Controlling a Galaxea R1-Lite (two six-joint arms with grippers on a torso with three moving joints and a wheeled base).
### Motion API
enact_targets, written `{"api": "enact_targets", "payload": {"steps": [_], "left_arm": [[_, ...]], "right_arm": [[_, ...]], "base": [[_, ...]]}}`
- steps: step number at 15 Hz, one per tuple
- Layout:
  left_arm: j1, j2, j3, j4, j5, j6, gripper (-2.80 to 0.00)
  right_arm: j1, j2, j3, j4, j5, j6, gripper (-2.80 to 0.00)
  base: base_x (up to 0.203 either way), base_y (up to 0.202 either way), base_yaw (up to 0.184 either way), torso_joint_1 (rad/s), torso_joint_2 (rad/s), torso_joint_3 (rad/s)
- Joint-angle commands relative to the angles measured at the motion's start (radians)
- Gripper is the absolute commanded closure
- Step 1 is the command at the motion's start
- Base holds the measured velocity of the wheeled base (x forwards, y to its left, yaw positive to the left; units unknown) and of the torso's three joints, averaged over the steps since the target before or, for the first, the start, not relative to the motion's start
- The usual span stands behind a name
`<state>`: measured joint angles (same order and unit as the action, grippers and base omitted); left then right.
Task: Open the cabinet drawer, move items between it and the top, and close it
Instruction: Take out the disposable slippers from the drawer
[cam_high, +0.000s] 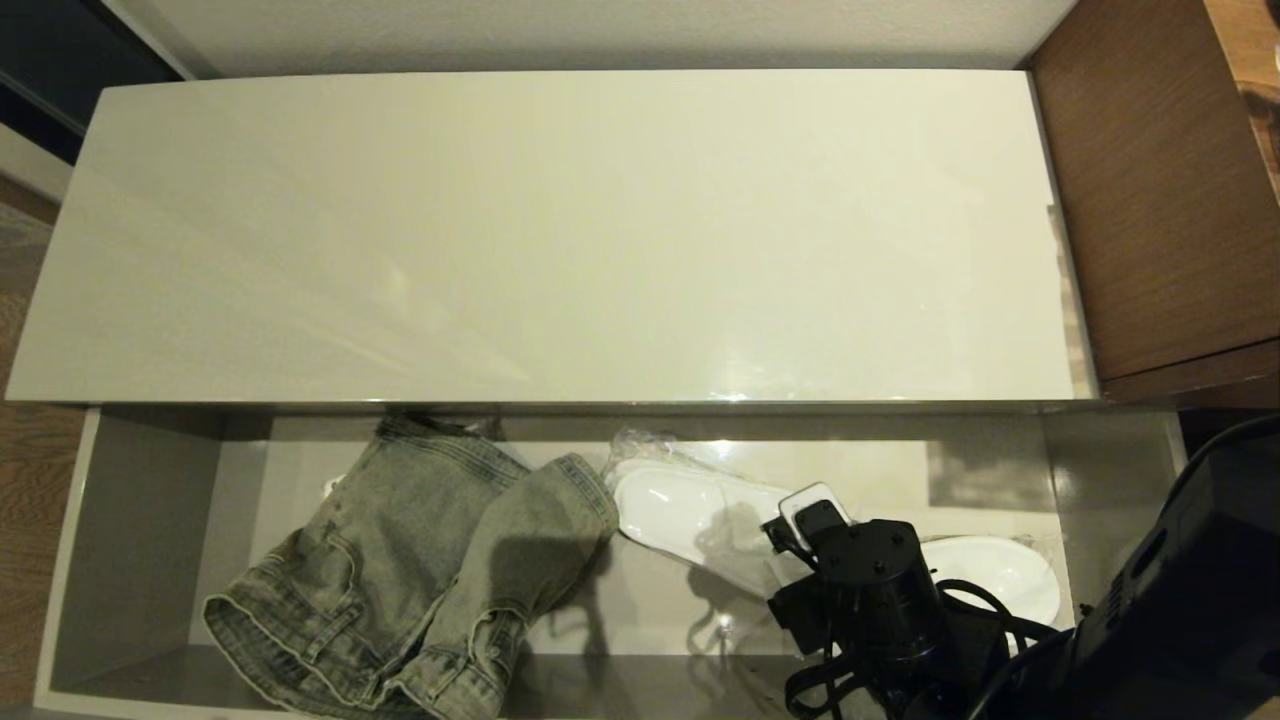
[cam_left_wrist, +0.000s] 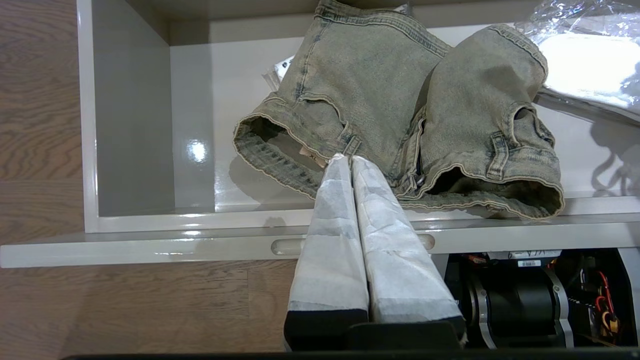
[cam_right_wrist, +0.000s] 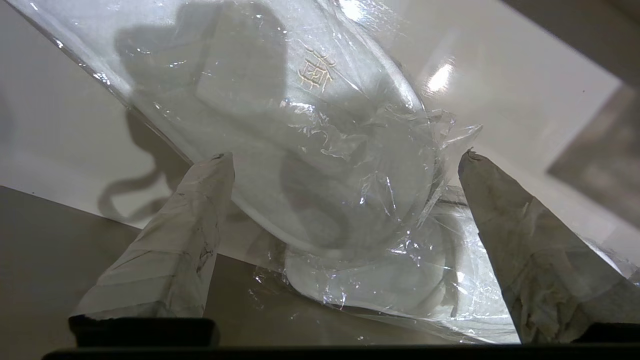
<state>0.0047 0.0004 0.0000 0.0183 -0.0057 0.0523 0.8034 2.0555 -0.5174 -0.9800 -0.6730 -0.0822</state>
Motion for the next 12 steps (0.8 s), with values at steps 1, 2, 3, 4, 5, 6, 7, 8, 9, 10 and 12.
{"api": "enact_targets", "payload": {"steps": [1,2,3,4,5,6,7,8,9,10,12], "left_arm": [[0.001,0.001,0.0,0.0,0.0,0.0,0.0],[0.001,0.001,0.0,0.0,0.001,0.0,0.0],[0.001,0.001,0.0,0.0,0.0,0.0,0.0],[0.0,0.001,0.0,0.0,0.001,0.0,0.0],[0.001,0.001,0.0,0.0,0.001,0.0,0.0],[0.001,0.001,0.0,0.0,0.001,0.0,0.0],[0.001,0.001,0.0,0.0,0.001,0.0,0.0],[0.001,0.001,0.0,0.0,0.001,0.0,0.0],[0.001,0.001,0.0,0.0,0.001,0.0,0.0],[0.0,0.001,0.0,0.0,0.001,0.0,0.0],[0.001,0.001,0.0,0.0,0.001,0.0,0.0]], "right_arm": [[-0.004,0.018,-0.001,-0.006,-0.003,0.001,-2.8],[-0.004,0.027,-0.001,-0.007,-0.003,0.002,-2.8],[-0.003,0.035,0.0,-0.018,-0.002,0.001,-2.8],[-0.003,0.045,0.001,-0.031,-0.001,-0.002,-2.8],[-0.004,0.072,0.004,-0.067,0.0,-0.005,-2.8],[-0.009,0.088,0.008,-0.095,0.001,-0.01,-2.8],[-0.011,0.096,0.008,-0.106,0.002,-0.015,-2.8],[-0.012,0.103,0.01,-0.12,0.003,-0.018,-2.8],[-0.013,0.111,0.011,-0.129,0.003,-0.018,-2.8],[-0.013,0.118,0.011,-0.139,0.003,-0.018,-2.8],[-0.013,0.134,0.012,-0.164,0.005,-0.018,-2.8]], "base": [[0.0,0.0,0.0,0.0,0.0,0.0],[0.0,0.0,0.0,0.0,0.0,0.0],[0.0,0.0,0.0,0.0,0.0,0.0],[0.0,0.0,0.0,0.0,0.0,0.0],[0.0,0.0,0.0,0.0,0.0,0.0],[0.0,0.0,0.0,0.0,0.0,0.0],[0.0,0.0,0.0,0.0,0.0,0.0],[0.0,0.0,0.0,0.0,0.0,0.0],[0.0,0.0,0.0,0.0,0.0,0.0],[0.0,0.0,0.0,0.0,0.0,0.0],[0.0,0.0,0.0,0.0,0.0,0.0]]}}
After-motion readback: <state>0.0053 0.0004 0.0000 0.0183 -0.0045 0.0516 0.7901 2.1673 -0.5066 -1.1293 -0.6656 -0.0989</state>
